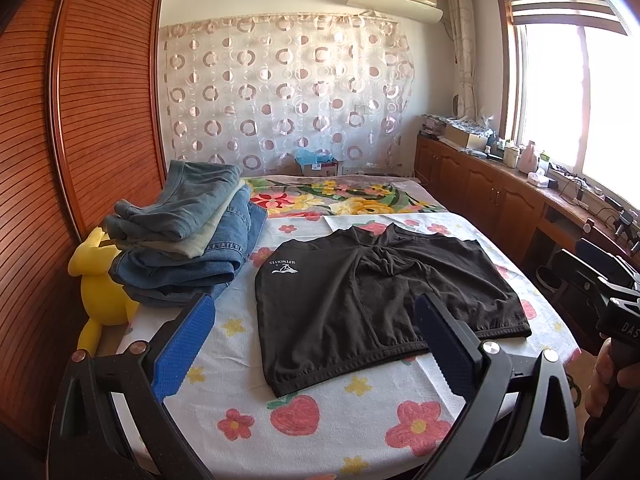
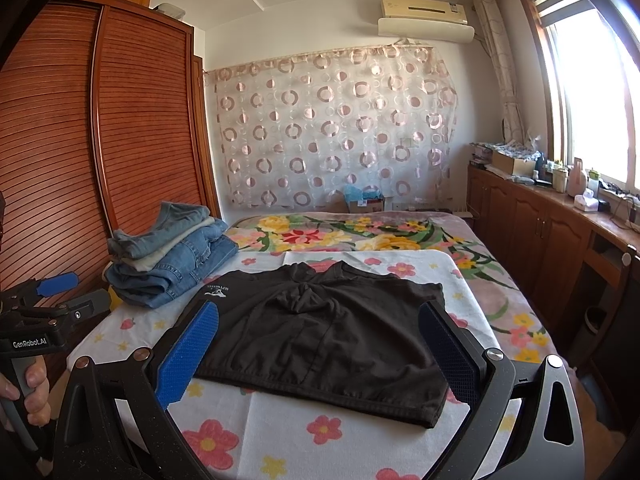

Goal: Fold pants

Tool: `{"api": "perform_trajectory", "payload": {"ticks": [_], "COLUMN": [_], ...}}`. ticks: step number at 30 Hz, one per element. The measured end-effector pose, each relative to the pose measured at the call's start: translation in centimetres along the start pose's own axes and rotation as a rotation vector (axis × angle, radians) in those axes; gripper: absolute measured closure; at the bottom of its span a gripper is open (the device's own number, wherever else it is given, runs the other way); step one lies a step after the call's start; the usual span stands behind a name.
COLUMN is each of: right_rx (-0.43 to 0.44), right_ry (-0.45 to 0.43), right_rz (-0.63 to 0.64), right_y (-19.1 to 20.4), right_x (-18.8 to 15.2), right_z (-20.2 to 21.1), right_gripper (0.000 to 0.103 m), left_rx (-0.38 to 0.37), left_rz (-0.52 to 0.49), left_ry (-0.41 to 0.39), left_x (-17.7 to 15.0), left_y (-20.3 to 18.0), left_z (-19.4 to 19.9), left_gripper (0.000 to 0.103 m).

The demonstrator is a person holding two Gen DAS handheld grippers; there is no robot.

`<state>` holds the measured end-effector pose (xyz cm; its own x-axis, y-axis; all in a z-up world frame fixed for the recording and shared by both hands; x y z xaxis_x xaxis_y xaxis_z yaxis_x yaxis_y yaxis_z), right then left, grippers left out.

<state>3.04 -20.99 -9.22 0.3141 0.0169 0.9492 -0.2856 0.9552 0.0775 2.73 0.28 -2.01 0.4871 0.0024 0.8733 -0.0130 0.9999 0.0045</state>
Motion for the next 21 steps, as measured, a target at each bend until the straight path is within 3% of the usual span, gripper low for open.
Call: {"api": "perform_trajectory", "payload": {"ticks": [21], "right_rx": [-0.001], "right_ry": [-0.001], "right_rz": [-0.001], "right_y": [0.03], "right_x": [0.01], "right_z": [0.13], "right_gripper": [0.003], "left_rx": [-0.005], "left_rz": [0.002], "left_ry": [0.002], "left_x": [0.14], "left_y": [-0.25], "left_z": [0.03], "left_gripper": [0.002]}}
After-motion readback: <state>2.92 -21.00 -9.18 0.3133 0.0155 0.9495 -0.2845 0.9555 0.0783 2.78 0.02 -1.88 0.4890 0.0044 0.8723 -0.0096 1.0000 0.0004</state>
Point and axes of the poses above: each gripper's, at about its wrist camera, not at the fingertips, and z roughly against the way its jaws point, y to its left, x to its top, the point moved 3 cm from there along -z, roughly the way its jaws point, and after that the axes turned 3 degrees about x, right-handed, at the moved point
